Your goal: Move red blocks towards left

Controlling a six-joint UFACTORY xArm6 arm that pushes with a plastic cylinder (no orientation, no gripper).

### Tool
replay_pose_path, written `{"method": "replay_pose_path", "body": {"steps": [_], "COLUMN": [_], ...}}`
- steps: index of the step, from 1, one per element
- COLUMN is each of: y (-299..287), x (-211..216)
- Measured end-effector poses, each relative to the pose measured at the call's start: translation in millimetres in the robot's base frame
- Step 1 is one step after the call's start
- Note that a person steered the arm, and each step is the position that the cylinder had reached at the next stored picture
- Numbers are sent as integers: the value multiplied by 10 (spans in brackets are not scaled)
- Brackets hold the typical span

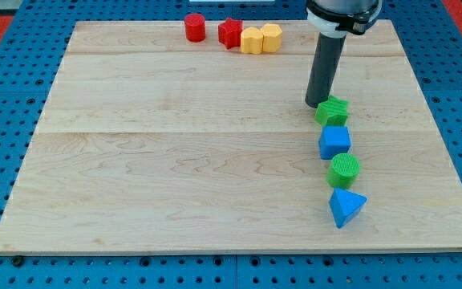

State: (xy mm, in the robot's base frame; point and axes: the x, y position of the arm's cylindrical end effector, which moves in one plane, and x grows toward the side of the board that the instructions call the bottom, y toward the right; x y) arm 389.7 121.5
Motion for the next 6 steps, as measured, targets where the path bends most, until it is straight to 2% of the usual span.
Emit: {"method": "replay_pose_path", "body": {"steps": [1,3,5,6], "y": [-279,60,-1204,-1603], "x": [-381,-1540,-1657,-1647]}}
